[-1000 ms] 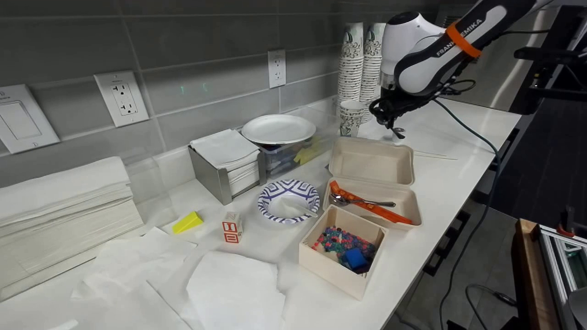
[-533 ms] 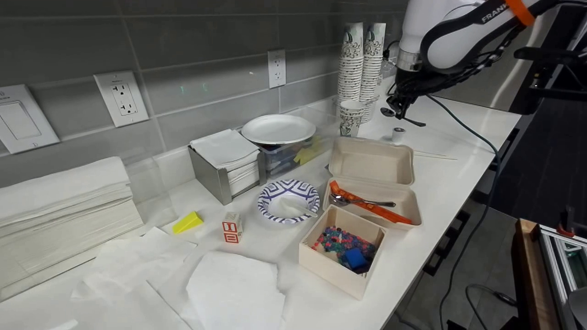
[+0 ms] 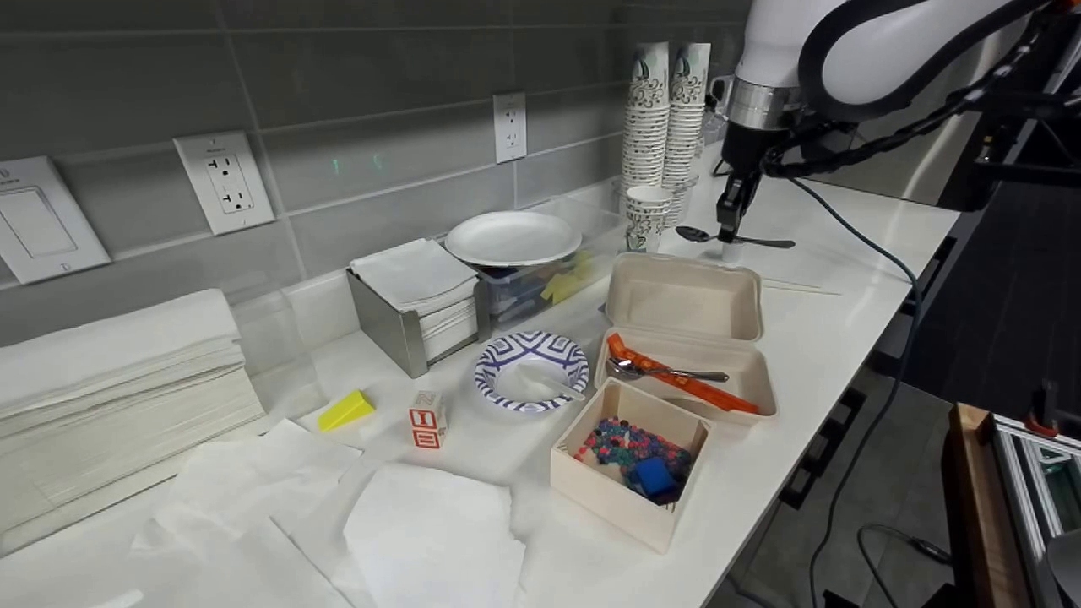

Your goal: Pick up the silver spoon from the counter and put it in the food pack.

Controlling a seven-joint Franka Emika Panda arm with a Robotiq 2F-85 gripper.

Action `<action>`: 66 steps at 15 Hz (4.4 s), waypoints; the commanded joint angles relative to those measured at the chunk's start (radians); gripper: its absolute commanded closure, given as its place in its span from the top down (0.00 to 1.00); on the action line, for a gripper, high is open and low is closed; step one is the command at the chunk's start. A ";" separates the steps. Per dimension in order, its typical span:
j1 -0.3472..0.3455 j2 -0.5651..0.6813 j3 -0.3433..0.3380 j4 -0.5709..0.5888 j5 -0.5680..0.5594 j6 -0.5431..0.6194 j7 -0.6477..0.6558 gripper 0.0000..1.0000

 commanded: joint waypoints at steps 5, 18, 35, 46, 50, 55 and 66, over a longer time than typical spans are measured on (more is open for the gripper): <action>0.039 -0.009 0.085 0.005 0.116 -0.172 -0.061 0.08; 0.084 0.038 0.136 -0.004 0.172 -0.160 -0.065 0.02; 0.104 0.270 0.196 -0.013 0.259 0.221 -0.163 0.02; 0.070 0.202 0.206 -0.057 0.310 0.199 -0.361 0.72; 0.089 0.077 0.185 -0.079 0.228 0.090 -0.262 0.99; 0.077 -0.075 0.168 -0.024 0.217 -0.258 -0.052 1.00; 0.031 -0.194 0.114 0.023 0.265 -0.317 0.109 1.00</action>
